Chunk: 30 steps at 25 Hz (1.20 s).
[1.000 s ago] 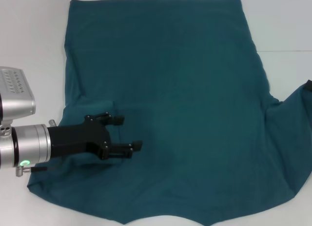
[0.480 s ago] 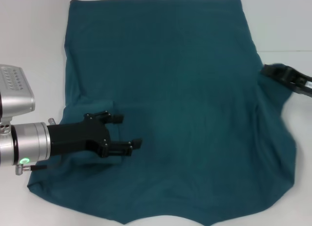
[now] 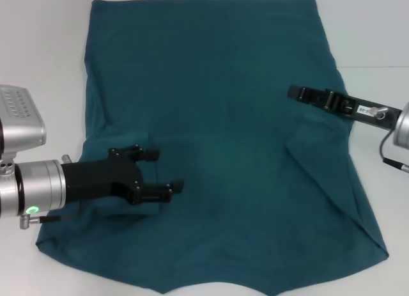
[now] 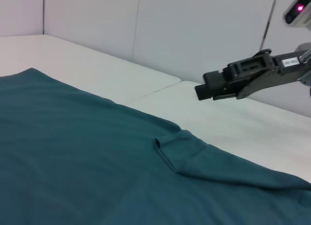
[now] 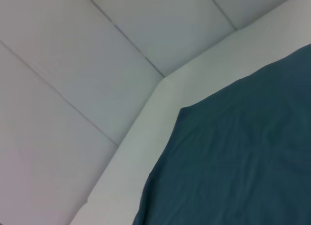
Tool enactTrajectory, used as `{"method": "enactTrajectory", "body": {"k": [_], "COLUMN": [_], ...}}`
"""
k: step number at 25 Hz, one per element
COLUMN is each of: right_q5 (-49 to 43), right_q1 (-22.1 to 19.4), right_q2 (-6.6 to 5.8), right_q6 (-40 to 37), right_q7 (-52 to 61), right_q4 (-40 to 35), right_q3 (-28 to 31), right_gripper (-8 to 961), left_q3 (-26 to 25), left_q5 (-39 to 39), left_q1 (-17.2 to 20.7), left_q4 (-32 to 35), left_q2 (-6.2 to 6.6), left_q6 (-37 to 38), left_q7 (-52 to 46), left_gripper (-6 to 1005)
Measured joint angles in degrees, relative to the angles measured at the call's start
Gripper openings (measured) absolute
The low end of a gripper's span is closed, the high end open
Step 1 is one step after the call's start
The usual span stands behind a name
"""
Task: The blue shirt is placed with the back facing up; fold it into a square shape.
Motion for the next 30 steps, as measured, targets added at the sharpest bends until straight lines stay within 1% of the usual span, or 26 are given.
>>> {"method": "enactTrajectory", "body": {"k": [7,11,15,17,20,24,27,30], "right_q5": [-0.86,-3.27,-4.5,-4.44,-4.32,-3.24,-0.94,-0.04], "right_q1": [-2.66,-4.18,-5.7,-6.25,-6.6,-6.75,-7.21,-7.51], "right_q2": [-3.05,-4.91,-6.05,-6.23,-6.07,-5.38,-4.52,-3.66], "right_q6": [0.09,-0.52,-1.65,-2.46,-3.94,-7.56,-10.19,-11.19], "right_q7": [3.27,7.23,9.0,8.74,7.69,5.43,2.42,0.23], "right_q4": [0.08,-0.04,-0.14,-0.17,-0.19,-0.12,0.1,0.25], "right_q3": [-0.89,-1.52,-1.53,-1.25,-0.99,-0.35,-0.06,-0.02], "right_gripper": [456,650,813,890,891,893,894,895], "left_q3": [0.06,0.2,0.14,0.06,-0.08,-1.01,-3.28,-4.95], "left_q5": [-0.07,-0.09,-0.13,-0.29,-0.46,-0.51,-0.27,-0.12], "left_q1": [-0.21,-0.3,-0.29,-0.17,0.01,0.32,0.81,2.03], "left_q4": [0.0,0.0,0.0,0.0,0.0,0.14,0.19,0.57], "left_q2": [0.0,0.0,-0.06,-0.1,-0.17,-0.18,-0.07,0.04], "left_q6": [-0.2,-0.33,-0.54,-0.71,-0.93,-0.99,-1.0,-1.18], "left_q7": [-0.14,-0.68,-0.72,-0.73,-1.0,-2.75,-4.18,-5.74], "left_gripper": [936,937,937,936,936,937,937,937]}}
